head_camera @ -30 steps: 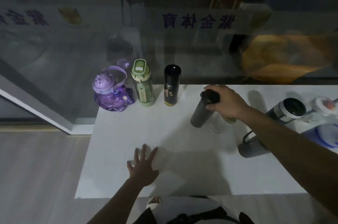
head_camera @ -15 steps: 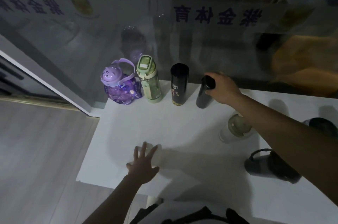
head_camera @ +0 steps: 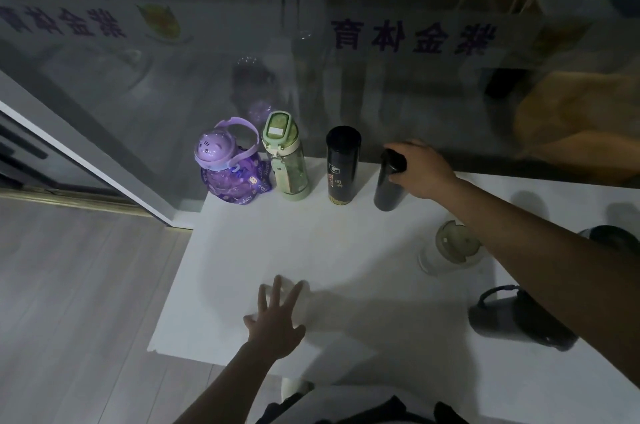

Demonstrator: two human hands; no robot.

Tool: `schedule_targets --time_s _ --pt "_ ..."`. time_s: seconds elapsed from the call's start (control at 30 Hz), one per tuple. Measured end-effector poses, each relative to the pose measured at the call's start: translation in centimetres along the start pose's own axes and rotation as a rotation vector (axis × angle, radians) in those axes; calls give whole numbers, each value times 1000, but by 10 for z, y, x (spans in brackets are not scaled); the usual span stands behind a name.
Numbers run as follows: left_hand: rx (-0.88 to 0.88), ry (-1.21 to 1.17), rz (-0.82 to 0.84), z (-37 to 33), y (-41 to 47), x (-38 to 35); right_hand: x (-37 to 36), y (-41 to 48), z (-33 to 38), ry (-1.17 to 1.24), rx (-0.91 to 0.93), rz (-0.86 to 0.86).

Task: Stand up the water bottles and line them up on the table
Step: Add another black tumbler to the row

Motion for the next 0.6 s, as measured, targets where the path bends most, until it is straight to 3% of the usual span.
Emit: schedule_targets --time_s 0.3,0.5,0.6 --pt "-42 -22 33 2 -1 3 3 -3 -4 36 -59 -55" --pt "-85 -85 116 13 5 9 1 -14 -2 60 -105 -3" --pt "-96 -128 150 16 9 18 14 -36 2 114 -156 -77"
Point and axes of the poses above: each hand's wrist, its own y-axis towards the middle knuckle, its own x-axis out of the back of the hand, z = x × y, the point moved 7 cm from there along y, towards the middle knuckle, and after that the axes turned 5 degrees about -y, right-handed, at the moved point
